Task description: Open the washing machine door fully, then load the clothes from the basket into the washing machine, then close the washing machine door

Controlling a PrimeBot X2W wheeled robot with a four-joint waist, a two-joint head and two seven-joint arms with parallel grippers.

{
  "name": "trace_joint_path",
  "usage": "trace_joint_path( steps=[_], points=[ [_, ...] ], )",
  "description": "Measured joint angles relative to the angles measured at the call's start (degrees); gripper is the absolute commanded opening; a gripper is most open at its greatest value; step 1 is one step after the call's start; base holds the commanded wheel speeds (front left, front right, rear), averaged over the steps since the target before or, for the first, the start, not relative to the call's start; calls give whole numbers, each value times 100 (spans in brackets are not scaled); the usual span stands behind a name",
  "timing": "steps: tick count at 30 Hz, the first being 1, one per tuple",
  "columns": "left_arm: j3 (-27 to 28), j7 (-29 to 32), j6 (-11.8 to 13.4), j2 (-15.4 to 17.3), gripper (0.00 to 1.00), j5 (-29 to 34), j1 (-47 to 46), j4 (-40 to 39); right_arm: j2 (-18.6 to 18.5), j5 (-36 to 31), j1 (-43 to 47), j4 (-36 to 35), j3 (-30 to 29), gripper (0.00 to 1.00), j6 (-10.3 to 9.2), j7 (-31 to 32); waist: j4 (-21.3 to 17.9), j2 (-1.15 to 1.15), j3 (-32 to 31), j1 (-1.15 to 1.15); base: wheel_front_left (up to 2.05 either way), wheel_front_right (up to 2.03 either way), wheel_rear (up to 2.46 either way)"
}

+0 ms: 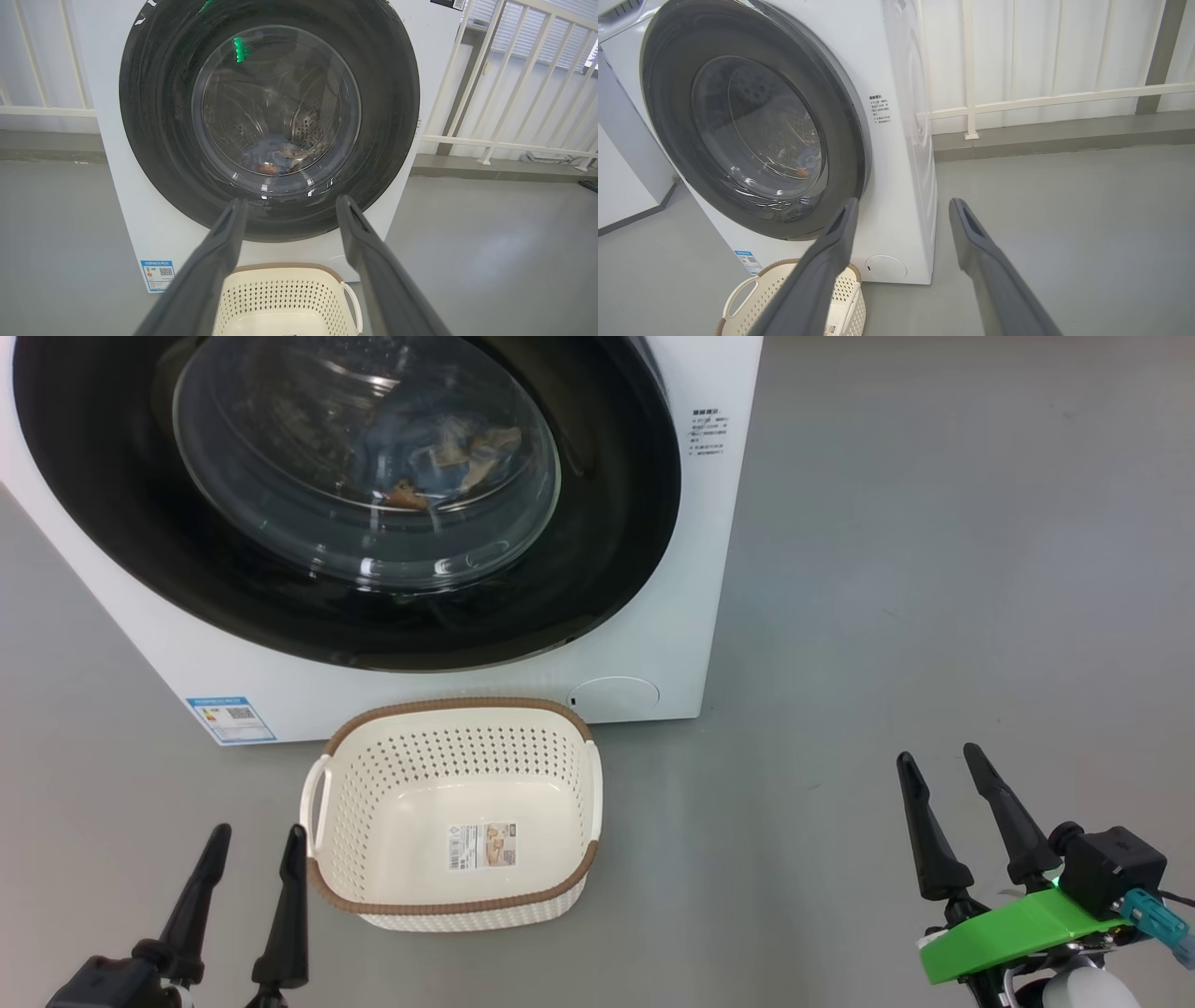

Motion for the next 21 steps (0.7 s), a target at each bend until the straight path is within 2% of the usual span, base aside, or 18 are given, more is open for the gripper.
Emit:
trace_joint_path(
  steps=[21],
  points=[
    [7,0,0,10,100,-23,-2,12,34,-14,-4,69,23,100,0,0,52,0,-15,0,0,0,0]
  ],
)
